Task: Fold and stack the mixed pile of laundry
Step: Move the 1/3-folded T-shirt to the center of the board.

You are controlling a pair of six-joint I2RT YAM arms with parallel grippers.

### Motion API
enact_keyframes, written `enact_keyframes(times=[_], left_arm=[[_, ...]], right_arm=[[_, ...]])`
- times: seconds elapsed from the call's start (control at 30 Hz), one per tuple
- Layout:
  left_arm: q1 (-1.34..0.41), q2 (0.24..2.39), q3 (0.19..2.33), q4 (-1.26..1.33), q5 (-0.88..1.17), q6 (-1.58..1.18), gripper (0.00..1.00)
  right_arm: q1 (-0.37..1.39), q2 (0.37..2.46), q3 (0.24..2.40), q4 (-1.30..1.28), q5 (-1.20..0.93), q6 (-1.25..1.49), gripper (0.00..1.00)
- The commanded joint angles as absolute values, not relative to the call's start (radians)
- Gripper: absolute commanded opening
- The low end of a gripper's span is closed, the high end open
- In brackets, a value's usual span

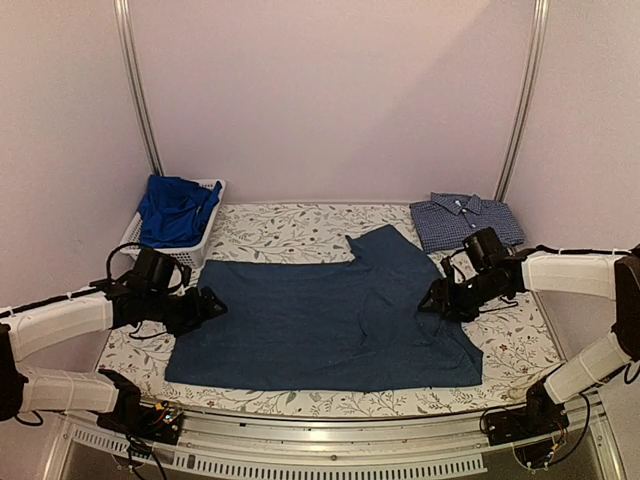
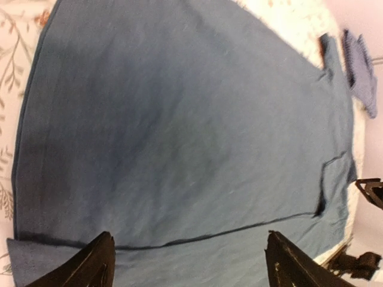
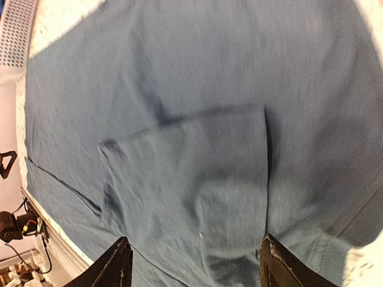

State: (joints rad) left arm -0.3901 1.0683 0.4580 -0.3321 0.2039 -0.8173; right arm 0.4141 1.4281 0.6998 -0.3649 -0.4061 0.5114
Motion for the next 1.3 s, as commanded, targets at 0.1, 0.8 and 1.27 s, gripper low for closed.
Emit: enact_keyframes(times=[0.1, 0.8, 1.27], left_arm=[[-0.350, 1.194, 0.705, -0.282, 0.193, -0.598, 0.91], [-0.317, 1.731, 1.139, -0.285, 0.207, -0.446, 0.83], [-0.314, 1.803, 1.164, -0.313, 0.145, -0.437, 0.83]], right_arm=[[0.357, 1.550, 1.101, -0.411, -0.232, 0.272, 0.71], [0.318, 2.325, 1.846, -0.486, -0.066, 0.132, 0.52], [0.301, 2.463, 1.916, -0.515, -0.079, 0.117, 0.44]])
